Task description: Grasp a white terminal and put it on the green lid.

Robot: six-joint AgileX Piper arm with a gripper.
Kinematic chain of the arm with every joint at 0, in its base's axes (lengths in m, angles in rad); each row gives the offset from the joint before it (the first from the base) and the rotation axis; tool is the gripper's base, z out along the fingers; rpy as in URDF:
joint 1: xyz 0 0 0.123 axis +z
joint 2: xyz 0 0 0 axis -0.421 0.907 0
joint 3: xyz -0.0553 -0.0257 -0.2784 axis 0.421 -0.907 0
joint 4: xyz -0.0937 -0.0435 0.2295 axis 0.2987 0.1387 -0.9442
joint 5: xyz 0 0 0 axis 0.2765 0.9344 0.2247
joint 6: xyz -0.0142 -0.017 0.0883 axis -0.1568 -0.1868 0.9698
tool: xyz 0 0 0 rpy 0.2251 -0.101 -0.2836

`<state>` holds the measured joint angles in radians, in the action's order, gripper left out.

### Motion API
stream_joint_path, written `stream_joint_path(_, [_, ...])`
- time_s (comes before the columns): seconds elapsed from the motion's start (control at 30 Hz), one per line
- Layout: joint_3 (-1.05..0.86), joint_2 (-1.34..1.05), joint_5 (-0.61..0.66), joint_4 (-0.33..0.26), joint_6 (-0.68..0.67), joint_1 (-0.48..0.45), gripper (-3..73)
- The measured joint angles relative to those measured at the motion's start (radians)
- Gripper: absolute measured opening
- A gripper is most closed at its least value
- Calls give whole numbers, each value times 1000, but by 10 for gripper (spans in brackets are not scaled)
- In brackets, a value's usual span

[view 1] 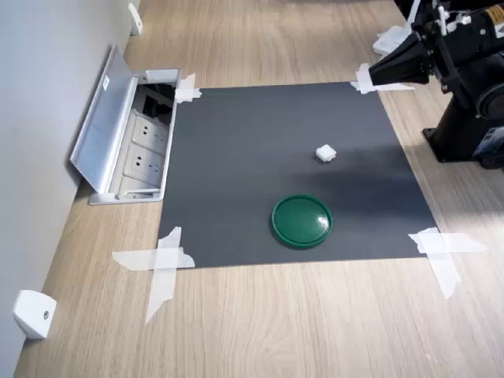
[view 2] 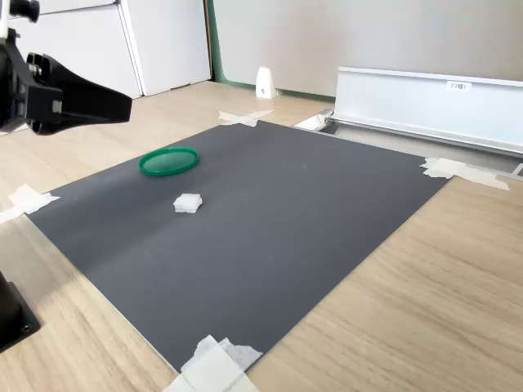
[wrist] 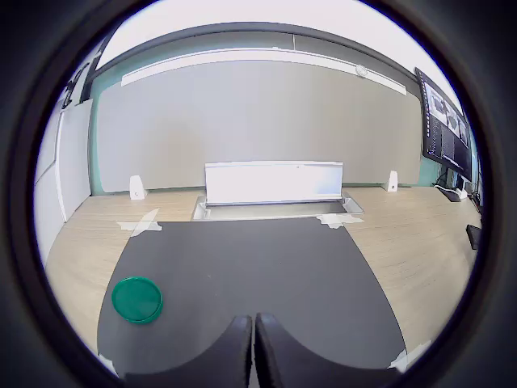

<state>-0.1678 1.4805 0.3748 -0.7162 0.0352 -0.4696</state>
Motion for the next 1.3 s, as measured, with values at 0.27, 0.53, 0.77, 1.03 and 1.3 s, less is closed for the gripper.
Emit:
stream_joint_path(0.27, [0, 0, 0, 0, 0, 0, -9])
stream_joint_path(0.53, [0, 0, 0, 0, 0, 0, -9])
stream_joint_path(0.77, [0, 0, 0, 0, 0, 0, -9])
stream_joint_path(1.03, [0, 0, 0, 0, 0, 0, -9])
stream_joint_path(1.3, [0, 1, -22, 0, 0, 0, -9])
